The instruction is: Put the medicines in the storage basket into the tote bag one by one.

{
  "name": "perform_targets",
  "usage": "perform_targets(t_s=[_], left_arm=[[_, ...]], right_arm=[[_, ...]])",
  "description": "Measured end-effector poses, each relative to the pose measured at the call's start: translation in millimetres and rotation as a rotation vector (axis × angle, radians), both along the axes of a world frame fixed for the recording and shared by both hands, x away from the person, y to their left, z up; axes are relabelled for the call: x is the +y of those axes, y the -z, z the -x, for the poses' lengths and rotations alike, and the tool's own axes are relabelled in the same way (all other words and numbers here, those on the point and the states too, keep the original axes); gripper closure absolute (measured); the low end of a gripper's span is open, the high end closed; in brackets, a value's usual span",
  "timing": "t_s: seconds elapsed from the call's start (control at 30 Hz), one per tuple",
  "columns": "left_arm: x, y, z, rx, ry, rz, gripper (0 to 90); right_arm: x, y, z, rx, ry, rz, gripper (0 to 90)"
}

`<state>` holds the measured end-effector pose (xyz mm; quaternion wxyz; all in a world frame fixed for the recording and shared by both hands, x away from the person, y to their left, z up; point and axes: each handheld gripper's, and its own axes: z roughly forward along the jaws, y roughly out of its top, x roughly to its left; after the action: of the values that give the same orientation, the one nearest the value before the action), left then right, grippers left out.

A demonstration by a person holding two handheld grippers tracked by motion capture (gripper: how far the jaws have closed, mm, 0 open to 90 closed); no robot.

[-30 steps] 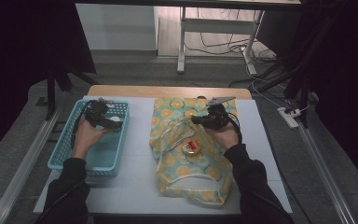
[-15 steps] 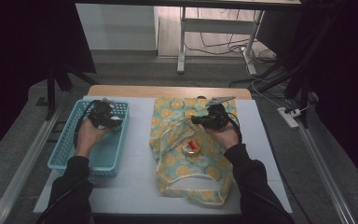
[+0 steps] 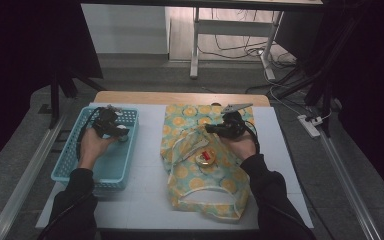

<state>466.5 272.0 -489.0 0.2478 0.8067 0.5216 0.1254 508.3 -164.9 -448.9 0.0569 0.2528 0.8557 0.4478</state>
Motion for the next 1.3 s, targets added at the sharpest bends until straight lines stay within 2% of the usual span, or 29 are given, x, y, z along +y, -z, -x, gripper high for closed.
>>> perform_targets(t_s=[0.13, 0.4, 0.5, 0.9, 1.0, 1.17, 1.3], left_arm=[[2.8, -4.9, 3.7, 0.0, -0.013, 0.029, 50.5], [6.7, -13.1, 10.9, -0.004, -0.023, 0.054, 50.5], [8.9, -18.5, 14.4, -0.016, -0.026, 0.051, 50.6], [10.9, -46.3, 31.7, -0.045, -0.018, 0.08, 50.6], [8.3, -52.6, 35.7, -0.055, -0.003, 0.09, 50.6], [-3.7, -62.7, 42.6, -0.072, 0.042, 0.083, 50.6], [-14.5, -69.1, 46.0, -0.079, 0.071, 0.094, 50.6]], right_arm=[[0.5, -1.5, 0.0, -0.004, 0.001, -0.004, 90.0], [3.4, -2.4, 1.0, -0.005, -0.003, -0.003, 90.0], [3.8, -2.8, 0.8, -0.007, -0.003, -0.005, 90.0], [5.0, -3.7, 0.9, -0.01, -0.005, -0.007, 90.0], [5.3, -4.1, 0.9, -0.01, -0.004, -0.007, 90.0], [5.5, -3.9, 0.6, -0.01, -0.003, -0.007, 90.0], [6.0, -3.6, 0.6, -0.009, -0.004, -0.006, 90.0]])
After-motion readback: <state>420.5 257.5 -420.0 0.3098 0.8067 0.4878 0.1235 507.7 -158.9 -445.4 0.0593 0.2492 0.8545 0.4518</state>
